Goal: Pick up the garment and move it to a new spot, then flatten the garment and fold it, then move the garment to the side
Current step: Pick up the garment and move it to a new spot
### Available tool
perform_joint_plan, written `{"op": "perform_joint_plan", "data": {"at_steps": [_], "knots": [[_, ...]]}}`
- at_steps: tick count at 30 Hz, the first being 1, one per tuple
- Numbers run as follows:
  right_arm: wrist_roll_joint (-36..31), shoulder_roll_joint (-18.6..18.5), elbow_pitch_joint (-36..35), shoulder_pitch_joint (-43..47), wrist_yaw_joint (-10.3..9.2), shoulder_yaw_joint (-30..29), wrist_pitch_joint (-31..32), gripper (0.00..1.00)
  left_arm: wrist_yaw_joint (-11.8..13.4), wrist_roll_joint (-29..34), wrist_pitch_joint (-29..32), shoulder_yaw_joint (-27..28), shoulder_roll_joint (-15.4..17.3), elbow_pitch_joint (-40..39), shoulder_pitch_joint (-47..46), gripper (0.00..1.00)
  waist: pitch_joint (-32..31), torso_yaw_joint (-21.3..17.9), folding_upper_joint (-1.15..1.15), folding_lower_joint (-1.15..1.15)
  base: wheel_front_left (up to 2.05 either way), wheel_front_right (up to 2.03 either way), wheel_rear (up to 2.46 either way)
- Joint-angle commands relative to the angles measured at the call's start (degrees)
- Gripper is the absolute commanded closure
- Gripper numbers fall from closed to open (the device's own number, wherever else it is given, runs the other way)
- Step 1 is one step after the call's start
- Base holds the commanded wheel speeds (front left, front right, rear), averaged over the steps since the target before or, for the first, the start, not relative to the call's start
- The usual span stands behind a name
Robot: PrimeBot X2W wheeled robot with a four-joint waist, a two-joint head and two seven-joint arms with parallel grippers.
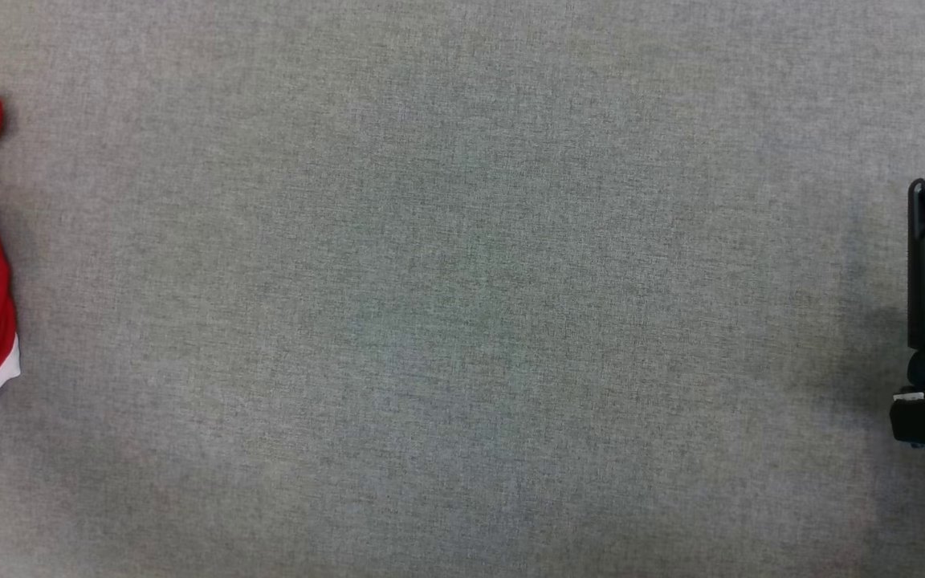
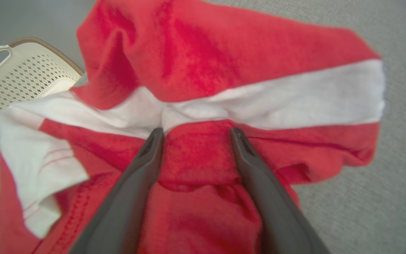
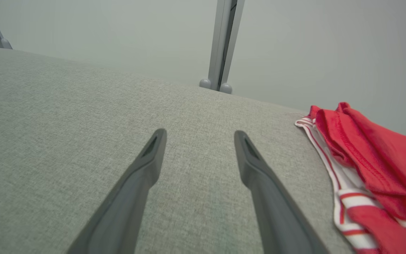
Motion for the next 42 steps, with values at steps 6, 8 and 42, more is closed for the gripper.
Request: {"op": "perform_joint_plan", "data": {"at_steps": [6, 8, 42], "knots": [[0.31, 0.86, 1.6, -0.7, 0.0, 0.39, -1.32, 0.0, -0.44, -1.95, -5.14, -2.84, 1.3, -0.72, 0.77, 1.0, -1.37, -0.93, 0.0, 0.0, 0.0, 0.0, 0.0], [0.58, 1.14, 2.61, -0.98, 0.0, 0.49, -1.85, 0.0, -0.45, -1.8, -7.75, -3.66, 2.34, -0.92, -0.13, 1.0, -2.25, -1.31, 0.0, 0.0, 0.0, 0.0, 0.0], [9.32, 8.89, 24.85, -6.34, 0.0, 12.77, -15.52, 0.0, 1.46, 8.91, -18.78, -23.6, 3.09, -41.22, -12.85, 1.0, -15.22, -24.56, 0.0, 0.0, 0.0, 0.0, 0.0]]}}
